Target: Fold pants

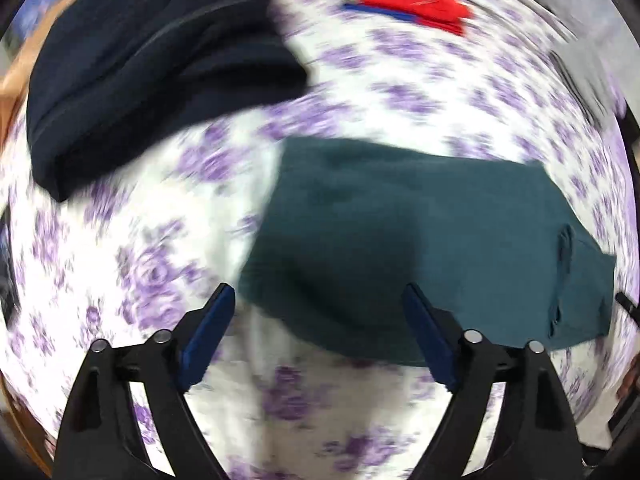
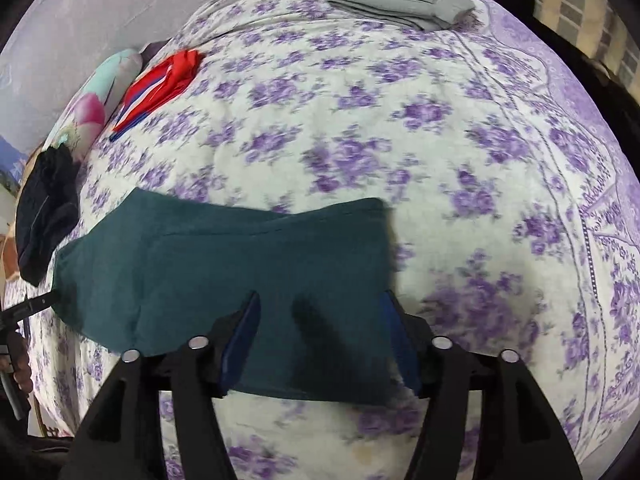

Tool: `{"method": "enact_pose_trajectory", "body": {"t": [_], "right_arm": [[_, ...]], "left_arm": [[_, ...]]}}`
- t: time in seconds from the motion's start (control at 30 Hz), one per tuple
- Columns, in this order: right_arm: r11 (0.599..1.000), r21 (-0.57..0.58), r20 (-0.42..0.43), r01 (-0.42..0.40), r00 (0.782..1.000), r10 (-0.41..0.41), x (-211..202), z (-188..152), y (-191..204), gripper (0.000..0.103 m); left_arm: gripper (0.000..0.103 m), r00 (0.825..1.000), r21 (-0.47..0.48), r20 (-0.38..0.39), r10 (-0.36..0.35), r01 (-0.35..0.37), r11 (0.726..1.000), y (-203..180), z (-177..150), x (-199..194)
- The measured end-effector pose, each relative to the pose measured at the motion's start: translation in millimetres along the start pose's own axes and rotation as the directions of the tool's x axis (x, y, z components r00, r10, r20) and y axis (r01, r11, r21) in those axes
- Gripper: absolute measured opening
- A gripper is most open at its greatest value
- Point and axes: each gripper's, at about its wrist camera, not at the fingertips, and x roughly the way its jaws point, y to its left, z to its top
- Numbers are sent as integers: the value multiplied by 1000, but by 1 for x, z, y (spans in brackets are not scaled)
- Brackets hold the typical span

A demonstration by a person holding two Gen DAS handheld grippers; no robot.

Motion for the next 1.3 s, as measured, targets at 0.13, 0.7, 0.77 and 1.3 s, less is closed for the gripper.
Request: {"method": "enact_pose_trajectory", "body": {"t": [0.13,0.7,0.77,1.3], "right_arm": [[1000,-24,-6,3,1000,-3,-3,-6,15,68],[968,239,-6,-81,996,84,35,9,-19,20],[954,290,40,-75,997,66,16,11,-30,31],[923,245,-34,-298,948,315,44,32,-20,35]], "left_arm": [[71,998,-51,-45,-42,39,998,18,-4,21],[72,997,41,2,81,-81,996,-34,31,10],[72,997,37,39,68,-70,997,-48,37,-2],[76,986,391,-59,-158,168,905,-271,14,36]]}}
